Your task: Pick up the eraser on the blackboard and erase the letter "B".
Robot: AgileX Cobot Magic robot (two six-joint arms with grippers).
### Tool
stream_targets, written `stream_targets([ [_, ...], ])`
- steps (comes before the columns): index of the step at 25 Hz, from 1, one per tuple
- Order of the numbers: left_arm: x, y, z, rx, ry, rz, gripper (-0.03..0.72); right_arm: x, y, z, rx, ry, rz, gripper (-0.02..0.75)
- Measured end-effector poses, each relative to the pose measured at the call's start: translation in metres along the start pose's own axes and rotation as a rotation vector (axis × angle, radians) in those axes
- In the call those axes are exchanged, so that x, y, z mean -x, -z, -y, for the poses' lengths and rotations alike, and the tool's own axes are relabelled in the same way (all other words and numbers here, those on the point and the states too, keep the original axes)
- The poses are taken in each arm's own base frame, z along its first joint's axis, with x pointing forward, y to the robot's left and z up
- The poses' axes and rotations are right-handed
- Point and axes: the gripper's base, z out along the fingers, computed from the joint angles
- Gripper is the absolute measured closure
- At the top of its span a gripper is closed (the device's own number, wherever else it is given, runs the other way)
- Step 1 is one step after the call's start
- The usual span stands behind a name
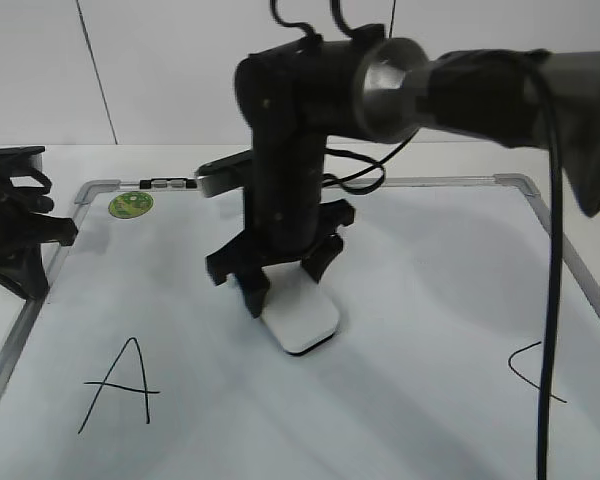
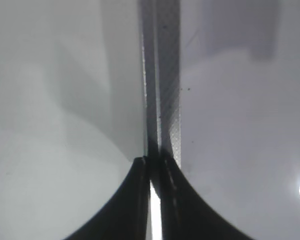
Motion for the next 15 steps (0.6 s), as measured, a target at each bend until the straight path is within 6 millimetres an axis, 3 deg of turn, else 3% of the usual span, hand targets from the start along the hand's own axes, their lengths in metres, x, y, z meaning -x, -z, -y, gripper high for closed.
stream_targets([
  [3,0.000,0.000,0.000,0.000,0.000,-0.001,0.671,0.001,0.003,-0.029,0.029,0.054,0.017,0.202],
  [6,0.000,0.000,0.000,0.000,0.000,-0.001,0.671,0.002,0.003,-0.036,0.047,0.060,0.023,0.202],
  [9,0.000,0.000,0.000,0.000,0.000,-0.001,0.670,0.005,0.002,-0.022,0.024,0.039,0.026,0.202],
  [15,0.000,0.000,0.000,0.000,0.000,-0.002,0.671,0.011,0.003,0.046,-0.023,-0.086,0.031,0.203],
])
